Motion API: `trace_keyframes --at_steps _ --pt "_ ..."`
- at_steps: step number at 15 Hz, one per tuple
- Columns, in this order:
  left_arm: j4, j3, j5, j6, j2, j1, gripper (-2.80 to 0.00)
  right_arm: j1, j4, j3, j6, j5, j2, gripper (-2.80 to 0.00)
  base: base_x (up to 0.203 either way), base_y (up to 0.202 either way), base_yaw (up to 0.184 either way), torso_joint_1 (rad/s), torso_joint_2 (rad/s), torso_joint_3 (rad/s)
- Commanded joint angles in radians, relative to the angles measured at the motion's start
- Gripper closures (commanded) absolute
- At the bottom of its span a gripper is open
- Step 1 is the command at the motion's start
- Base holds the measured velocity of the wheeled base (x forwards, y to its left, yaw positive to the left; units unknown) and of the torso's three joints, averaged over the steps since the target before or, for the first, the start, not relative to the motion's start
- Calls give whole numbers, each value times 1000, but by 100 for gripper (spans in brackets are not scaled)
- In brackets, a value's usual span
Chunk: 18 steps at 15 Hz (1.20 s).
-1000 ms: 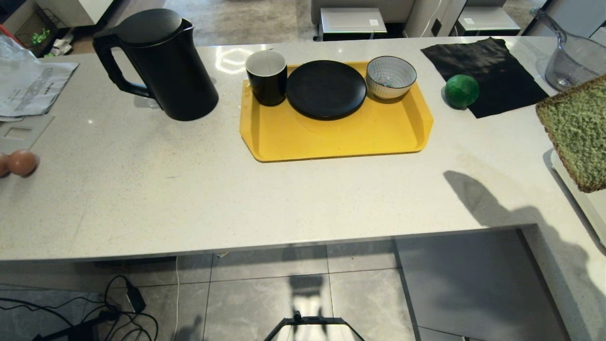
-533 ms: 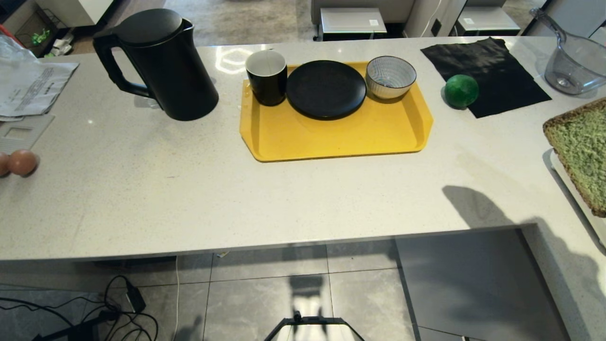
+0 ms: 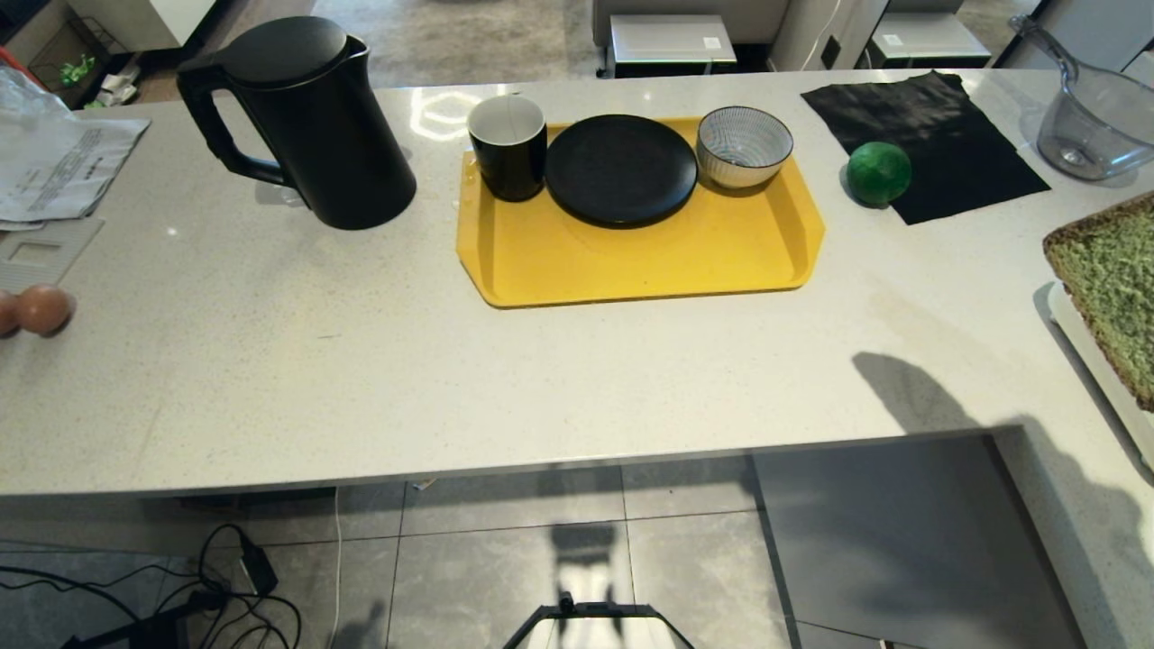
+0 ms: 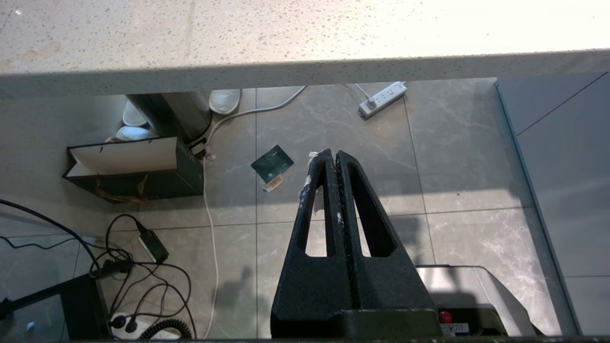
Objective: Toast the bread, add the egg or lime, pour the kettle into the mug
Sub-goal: Put the bread slices in the toaster
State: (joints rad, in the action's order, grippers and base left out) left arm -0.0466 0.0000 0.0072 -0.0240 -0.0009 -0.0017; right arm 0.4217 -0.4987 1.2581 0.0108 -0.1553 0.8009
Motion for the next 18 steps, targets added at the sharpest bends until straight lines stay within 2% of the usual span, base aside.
trace_keyframes --at_steps 1,10,18 --pt "-1 15 0 -1 -1 0 0 0 -3 0 0 0 1 0 0 0 0 0 0 0" --pt "-1 15 2 -1 -1 0 0 0 -2 -8 0 2 4 0 0 0 -8 0 0 0" --pt "-1 15 0 -1 -1 0 0 0 0 -6 0 7 9 0 2 5 -140 2 3 1"
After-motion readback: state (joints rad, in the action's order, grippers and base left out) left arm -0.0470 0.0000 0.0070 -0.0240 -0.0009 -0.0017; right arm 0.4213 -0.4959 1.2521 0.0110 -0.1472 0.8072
